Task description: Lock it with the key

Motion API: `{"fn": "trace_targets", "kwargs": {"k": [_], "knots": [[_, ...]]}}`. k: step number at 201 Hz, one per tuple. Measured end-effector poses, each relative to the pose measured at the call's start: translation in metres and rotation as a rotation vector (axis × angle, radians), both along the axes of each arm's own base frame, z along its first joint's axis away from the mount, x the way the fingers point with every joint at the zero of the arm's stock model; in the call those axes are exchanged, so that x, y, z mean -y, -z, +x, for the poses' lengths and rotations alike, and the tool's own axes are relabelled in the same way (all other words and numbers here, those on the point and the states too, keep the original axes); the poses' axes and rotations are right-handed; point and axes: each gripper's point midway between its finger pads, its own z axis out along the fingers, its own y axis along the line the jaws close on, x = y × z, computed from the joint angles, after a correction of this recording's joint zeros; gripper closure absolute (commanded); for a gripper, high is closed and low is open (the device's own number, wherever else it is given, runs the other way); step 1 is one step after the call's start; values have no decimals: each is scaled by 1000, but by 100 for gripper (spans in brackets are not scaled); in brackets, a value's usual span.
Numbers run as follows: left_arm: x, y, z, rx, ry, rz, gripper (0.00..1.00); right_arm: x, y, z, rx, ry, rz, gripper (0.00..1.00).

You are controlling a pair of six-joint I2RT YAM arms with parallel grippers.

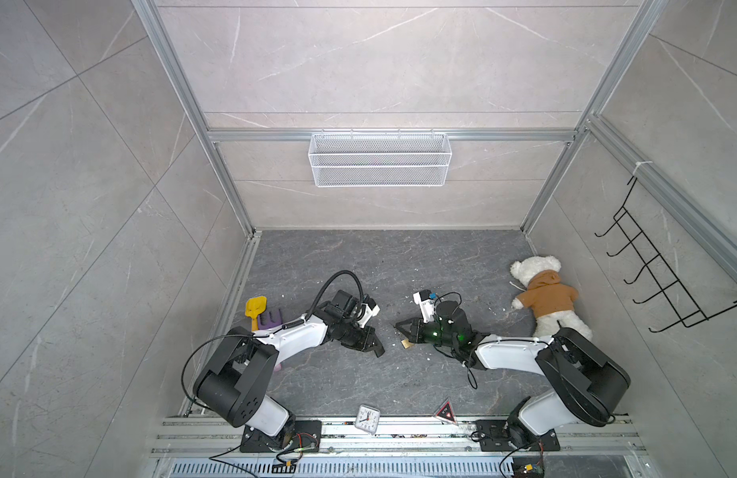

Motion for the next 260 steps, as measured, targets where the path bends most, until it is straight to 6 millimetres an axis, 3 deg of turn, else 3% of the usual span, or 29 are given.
{"fn": "trace_targets", "kwargs": {"k": [74, 103, 120, 162, 232, 239, 255, 260], "knots": [[9, 20, 20, -21, 28, 60, 100, -6, 17, 3, -16, 29, -8, 100], [10, 22, 24, -20, 30, 72, 81, -5, 29, 5, -42, 46, -22, 100], [9, 23, 27, -7, 24, 86, 75, -6, 34, 5, -50, 55, -24, 100], [5, 31, 37, 9, 3, 131, 67, -8, 46, 5, -74, 78, -31, 100], [7, 28, 49, 41, -14, 142, 57, -10, 49, 8, -74, 103, -22, 100], [7, 28, 49, 44, -17, 145, 51, -10, 50, 8, -75, 103, -23, 100], [6, 27, 51, 46, -30, 149, 50, -11, 52, 8, -80, 108, -25, 100], [6, 25, 52, 51, -34, 151, 41, -11, 53, 9, -81, 111, -26, 100]]}}
